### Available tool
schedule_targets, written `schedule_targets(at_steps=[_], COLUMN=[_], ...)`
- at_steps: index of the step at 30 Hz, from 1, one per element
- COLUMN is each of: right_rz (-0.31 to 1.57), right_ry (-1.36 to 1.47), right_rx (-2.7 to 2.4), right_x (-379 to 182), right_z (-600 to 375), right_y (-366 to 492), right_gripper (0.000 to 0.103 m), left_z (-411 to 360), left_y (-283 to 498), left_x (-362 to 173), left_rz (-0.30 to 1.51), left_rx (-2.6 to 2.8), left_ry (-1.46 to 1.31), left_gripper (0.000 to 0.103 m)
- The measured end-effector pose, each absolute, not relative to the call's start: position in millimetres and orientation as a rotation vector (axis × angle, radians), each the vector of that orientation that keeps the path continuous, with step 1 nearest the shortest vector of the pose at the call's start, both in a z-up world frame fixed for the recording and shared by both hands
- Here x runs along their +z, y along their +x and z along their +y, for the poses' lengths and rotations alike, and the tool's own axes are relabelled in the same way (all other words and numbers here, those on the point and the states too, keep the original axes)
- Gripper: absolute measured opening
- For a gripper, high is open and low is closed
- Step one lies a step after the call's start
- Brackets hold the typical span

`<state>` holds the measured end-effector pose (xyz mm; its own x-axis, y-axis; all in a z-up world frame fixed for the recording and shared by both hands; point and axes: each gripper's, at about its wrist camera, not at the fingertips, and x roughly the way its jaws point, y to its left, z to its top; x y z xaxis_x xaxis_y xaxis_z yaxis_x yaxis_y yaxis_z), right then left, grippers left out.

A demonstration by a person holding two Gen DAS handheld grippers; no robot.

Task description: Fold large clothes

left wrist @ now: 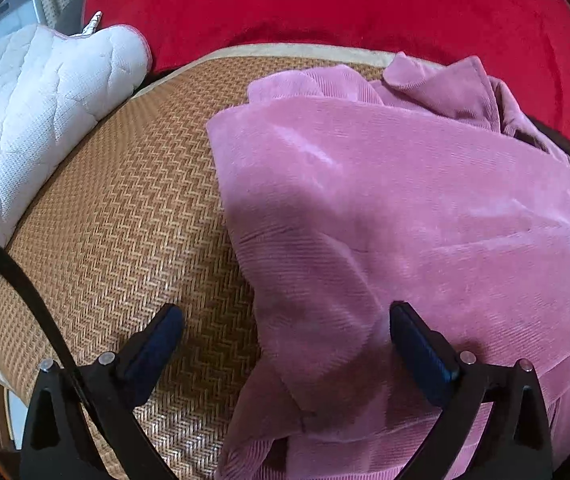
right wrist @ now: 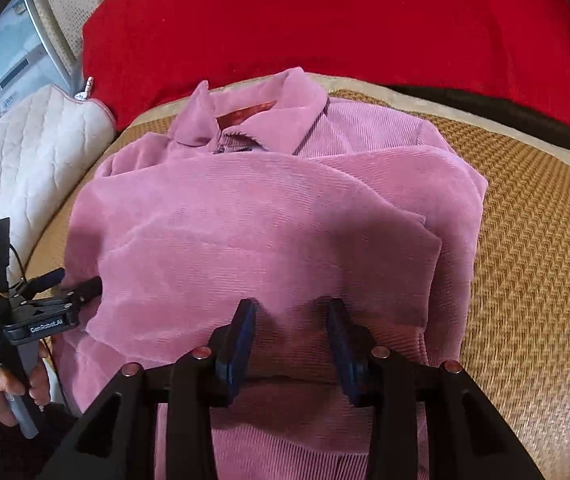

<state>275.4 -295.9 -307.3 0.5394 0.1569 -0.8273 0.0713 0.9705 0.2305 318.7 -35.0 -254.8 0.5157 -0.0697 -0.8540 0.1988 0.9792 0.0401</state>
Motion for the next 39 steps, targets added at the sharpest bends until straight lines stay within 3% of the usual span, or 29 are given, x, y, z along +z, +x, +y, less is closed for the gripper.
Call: schedule_targets(at_steps=[6, 9, 13, 19, 27, 28, 29, 30, 33, 35, 39], right_rz=[0.981, 0.926, 0.815, 0.89, 0.939, 0.939, 0.936, 0.93, 0.936, 0.926, 0.906], right_ry=[0.373, 0.512, 0.508, 0.598, 0.651, 0.648, 0.642, 0.628, 0.528, 0.516, 0.482], right_rx=[0.142, 0.175, 0.061, 0.011, 0.073, 0.083, 0.087, 0.089, 0.032, 0.025, 0.001], right_x=[-302, -290, -270, -289, -312, -313, -314, -314, -313, -313, -313], right_z=[-316, -342, -373, -400, -388, -384, -381, -378, -367, -366, -365], right_y=[271, 262, 245, 247, 256, 258, 259, 260, 265, 265, 272], right_gripper=[0.043, 0.061, 0.078, 0.078, 0.078, 0.078, 0.077, 0.07, 0.039, 0.035, 0.03], left_z=[-14, 3, 35, 50, 4, -6, -15, -22, -32, -28, -15], left_y=[304, 301, 308, 299, 298, 292, 290, 293, 299, 309, 325], left_x=[-227, -211, -213, -229, -229, -228, -228, -229, -228, -228, -229], left_rz=[0.917, 0.9, 0.974, 1.062, 1.039, 1.03, 1.025, 1.022, 1.004, 1.005, 1.018], left_rx=[-0.208, -0.214, -0.242, -0.244, -0.369, -0.379, -0.389, -0.392, -0.374, -0.361, -0.391], left_ry=[0.1, 0.031, -0.137, -0.217, -0.109, -0.094, -0.067, -0.033, -0.003, -0.049, -0.155], left_gripper=[0.103, 0.103, 0.103, 0.102, 0.101, 0.088, 0.068, 0.06, 0.049, 0.035, 0.029])
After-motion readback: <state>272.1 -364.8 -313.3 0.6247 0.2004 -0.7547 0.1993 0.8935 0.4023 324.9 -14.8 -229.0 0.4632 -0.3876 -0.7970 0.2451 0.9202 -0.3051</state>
